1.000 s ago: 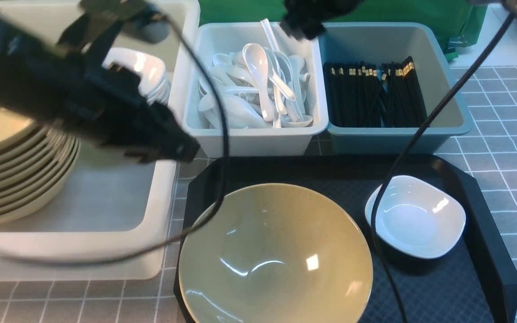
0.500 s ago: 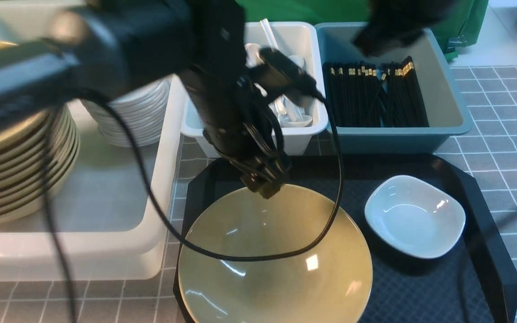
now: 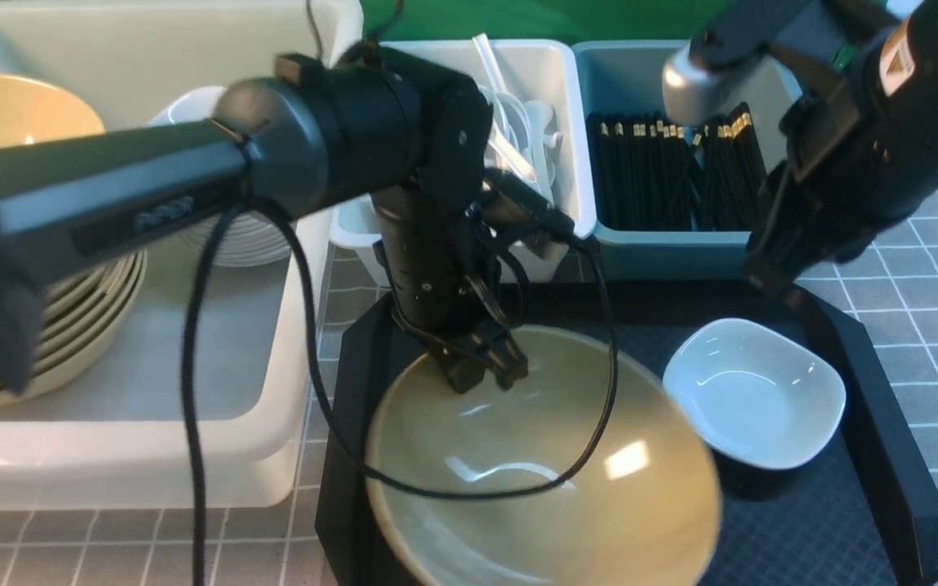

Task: On grey table put chopsticks spoon bowls plates into blue grey white boxes.
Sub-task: 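Grasp the large bowl on the tray by its rim, then place the tan bowl onto the bowl stack in the left bin with the left gripper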

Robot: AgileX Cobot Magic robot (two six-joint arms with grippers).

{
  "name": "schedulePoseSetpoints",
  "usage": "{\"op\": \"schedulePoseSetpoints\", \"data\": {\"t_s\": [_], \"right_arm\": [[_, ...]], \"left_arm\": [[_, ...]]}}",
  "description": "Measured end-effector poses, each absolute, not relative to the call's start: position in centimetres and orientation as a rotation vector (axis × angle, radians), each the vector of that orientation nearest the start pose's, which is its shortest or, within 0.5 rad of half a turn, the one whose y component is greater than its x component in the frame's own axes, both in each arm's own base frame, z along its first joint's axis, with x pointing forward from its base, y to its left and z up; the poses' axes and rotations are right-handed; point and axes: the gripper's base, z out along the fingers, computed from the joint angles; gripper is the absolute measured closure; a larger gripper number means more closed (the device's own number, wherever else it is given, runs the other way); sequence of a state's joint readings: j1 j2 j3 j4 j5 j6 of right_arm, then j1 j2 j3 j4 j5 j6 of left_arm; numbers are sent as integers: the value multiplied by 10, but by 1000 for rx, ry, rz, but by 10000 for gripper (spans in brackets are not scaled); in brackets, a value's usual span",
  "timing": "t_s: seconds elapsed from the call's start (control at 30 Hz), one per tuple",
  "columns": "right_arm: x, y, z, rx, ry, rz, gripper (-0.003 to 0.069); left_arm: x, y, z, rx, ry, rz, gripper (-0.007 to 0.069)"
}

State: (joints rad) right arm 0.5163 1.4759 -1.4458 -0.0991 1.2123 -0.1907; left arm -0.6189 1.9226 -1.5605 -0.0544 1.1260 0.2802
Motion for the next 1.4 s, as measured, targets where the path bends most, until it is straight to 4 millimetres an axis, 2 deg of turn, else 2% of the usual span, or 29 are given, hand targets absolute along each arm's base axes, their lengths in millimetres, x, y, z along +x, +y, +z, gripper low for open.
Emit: {"op": "schedulePoseSetpoints", "data": {"t_s": [0.1, 0.13, 0.2, 0.23, 0.3, 0.37, 0.4, 0.43, 0.53, 0.57, 0.63, 0.67, 0.7, 0.83, 0.9, 1.0, 1.2, 1.3, 1.4], "right_arm": [[261, 142, 360, -1006, 2535, -2, 572], [259, 145, 359, -1029, 2527, 30, 574], [257, 150, 360, -1058, 2509, 56, 575], [256, 151, 360, -1066, 2507, 58, 575], [251, 161, 360, -1120, 2477, 85, 577], [249, 166, 360, -1147, 2454, 90, 577], [244, 173, 361, -1184, 2428, 109, 577], [242, 177, 361, -1202, 2413, 112, 577], [235, 188, 361, -1263, 2366, 128, 577], [235, 189, 361, -1267, 2365, 130, 577], [232, 192, 362, -1279, 2354, 142, 577], [232, 192, 362, -1278, 2353, 144, 577], [232, 193, 362, -1277, 2347, 146, 577], [233, 193, 362, -1273, 2340, 148, 577], [233, 194, 363, -1270, 2335, 149, 577], [234, 194, 363, -1269, 2333, 150, 577], [234, 194, 363, -1268, 2332, 150, 577], [234, 194, 363, -1268, 2331, 150, 577], [233, 194, 363, -1275, 2326, 148, 577]], "left_arm": [[315, -227, 272, 1225, 2625, -142, 608], [312, -215, 298, 1163, 2590, -173, 620], [314, -191, 330, 1064, 2528, -161, 616], [317, -185, 334, 1038, 2527, -160, 616], [318, -138, 373, 815, 2489, -220, 617], [314, -112, 394, 687, 2456, -268, 618], [310, -76, 413, 516, 2427, -314, 618], [305, -57, 424, 427, 2403, -329, 618], [285, 25, 449, 67, 2314, -332, 619], [283, 29, 451, 45, 2303, -340, 619], [267, 82, 459, -184, 2230, -315, 619], [267, 81, 460, -183, 2226, -323, 619], [253, 117, 461, -344, 2169, -311, 619], [237, 154, 453, -513, 2135, -275, 619], [234, 167, 440, -575, 2151, -242, 619], [241, 174, 415, -613, 2198, -226, 619], [259, 172, 378, -577, 2312, -115, 580], [260, 171, 371, -531, 2375, -8, 514], [261, 168, 368, -519, 2416, 61, 381]]}}
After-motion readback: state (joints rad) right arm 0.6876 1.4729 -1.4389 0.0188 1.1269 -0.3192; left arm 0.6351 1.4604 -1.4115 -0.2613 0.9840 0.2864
